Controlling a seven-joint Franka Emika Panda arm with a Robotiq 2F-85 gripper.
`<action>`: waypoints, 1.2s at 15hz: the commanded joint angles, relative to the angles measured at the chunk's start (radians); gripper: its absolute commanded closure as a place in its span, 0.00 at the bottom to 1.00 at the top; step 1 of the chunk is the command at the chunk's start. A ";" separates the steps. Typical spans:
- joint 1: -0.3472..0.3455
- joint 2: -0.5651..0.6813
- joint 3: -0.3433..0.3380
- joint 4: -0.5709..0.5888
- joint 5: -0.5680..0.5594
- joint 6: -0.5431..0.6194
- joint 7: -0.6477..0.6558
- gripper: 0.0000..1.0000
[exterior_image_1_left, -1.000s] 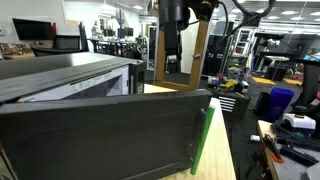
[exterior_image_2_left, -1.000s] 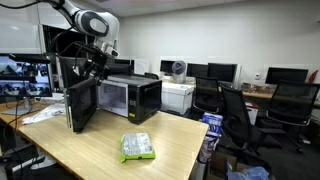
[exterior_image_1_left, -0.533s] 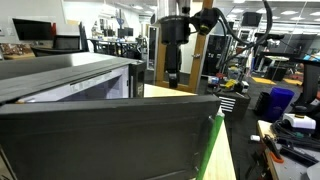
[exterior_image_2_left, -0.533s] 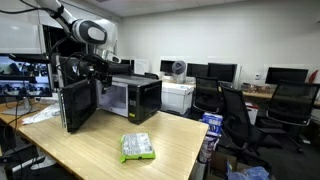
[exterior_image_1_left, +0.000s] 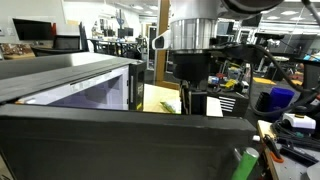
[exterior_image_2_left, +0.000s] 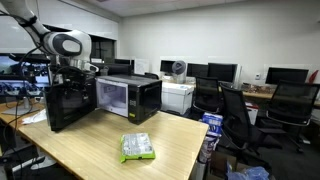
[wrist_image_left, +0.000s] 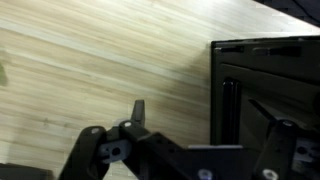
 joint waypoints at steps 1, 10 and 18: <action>0.055 -0.093 0.050 -0.106 -0.024 0.100 0.056 0.00; -0.073 -0.110 0.036 -0.243 -0.405 0.365 0.382 0.00; -0.217 -0.091 -0.021 -0.250 -0.641 0.378 0.542 0.00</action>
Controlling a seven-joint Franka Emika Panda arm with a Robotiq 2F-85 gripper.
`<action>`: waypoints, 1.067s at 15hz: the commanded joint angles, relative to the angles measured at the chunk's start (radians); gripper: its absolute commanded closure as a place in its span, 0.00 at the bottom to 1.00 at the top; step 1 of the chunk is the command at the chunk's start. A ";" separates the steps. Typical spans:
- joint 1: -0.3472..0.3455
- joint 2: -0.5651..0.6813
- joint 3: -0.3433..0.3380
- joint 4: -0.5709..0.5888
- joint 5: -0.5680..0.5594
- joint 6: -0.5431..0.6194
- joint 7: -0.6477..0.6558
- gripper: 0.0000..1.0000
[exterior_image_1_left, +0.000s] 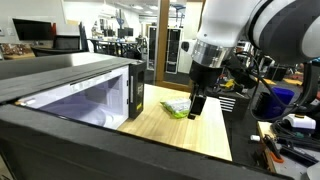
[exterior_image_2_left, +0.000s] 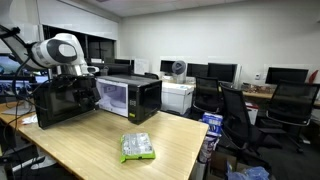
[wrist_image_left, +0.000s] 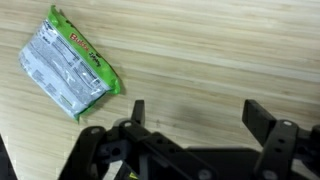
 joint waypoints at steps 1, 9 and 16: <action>-0.053 -0.005 -0.026 -0.022 -0.107 0.036 0.052 0.00; -0.127 0.082 -0.134 0.002 -0.431 0.055 -0.006 0.00; -0.171 0.211 -0.184 0.077 -0.646 0.103 -0.020 0.00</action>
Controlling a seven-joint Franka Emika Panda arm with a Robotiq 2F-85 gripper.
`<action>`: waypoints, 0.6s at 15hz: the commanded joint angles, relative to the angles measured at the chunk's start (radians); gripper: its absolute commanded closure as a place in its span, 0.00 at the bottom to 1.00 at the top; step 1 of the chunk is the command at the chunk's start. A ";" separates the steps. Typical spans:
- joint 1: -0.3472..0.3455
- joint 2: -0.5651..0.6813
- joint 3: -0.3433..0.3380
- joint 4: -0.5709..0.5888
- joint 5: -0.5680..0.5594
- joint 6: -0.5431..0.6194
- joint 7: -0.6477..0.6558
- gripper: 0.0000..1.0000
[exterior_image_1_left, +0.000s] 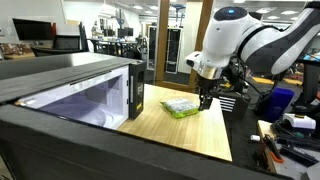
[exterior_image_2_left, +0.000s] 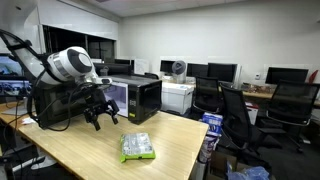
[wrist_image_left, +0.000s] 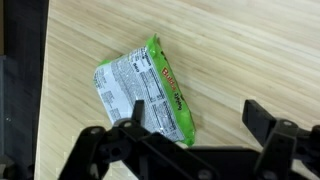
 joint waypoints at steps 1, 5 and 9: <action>-0.027 0.074 -0.033 0.052 -0.071 0.084 -0.018 0.00; -0.043 0.160 -0.071 0.122 -0.131 0.152 0.020 0.00; -0.034 0.165 -0.065 0.120 -0.064 0.117 -0.014 0.00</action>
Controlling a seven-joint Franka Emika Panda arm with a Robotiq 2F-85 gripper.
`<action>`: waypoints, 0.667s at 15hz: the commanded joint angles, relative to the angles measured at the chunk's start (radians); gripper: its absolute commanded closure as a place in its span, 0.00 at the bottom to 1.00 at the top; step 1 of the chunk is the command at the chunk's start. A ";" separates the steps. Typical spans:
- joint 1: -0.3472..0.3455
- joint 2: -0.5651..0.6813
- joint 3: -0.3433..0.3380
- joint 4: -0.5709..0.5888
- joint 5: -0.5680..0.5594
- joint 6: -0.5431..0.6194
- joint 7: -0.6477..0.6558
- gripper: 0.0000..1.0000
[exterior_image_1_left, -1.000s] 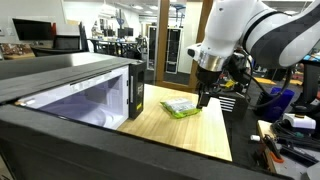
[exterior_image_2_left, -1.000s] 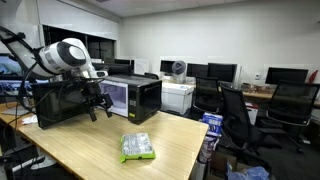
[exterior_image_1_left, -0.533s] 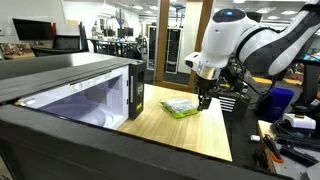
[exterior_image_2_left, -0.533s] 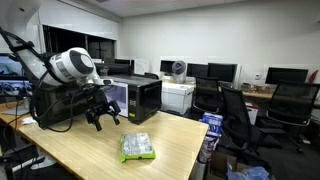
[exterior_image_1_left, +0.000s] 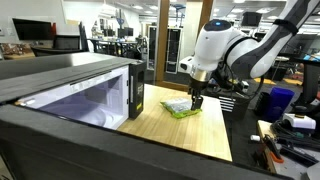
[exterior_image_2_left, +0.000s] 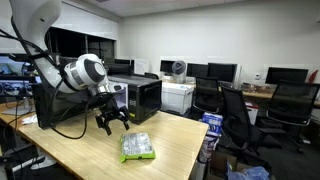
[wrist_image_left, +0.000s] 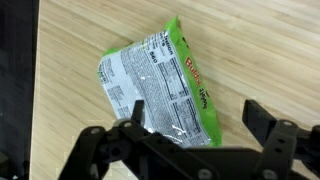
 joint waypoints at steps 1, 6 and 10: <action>0.000 0.009 0.000 0.005 0.000 0.000 0.000 0.00; -0.018 0.062 -0.039 0.021 -0.140 0.057 0.025 0.00; -0.029 0.138 -0.100 0.071 -0.289 0.106 0.079 0.00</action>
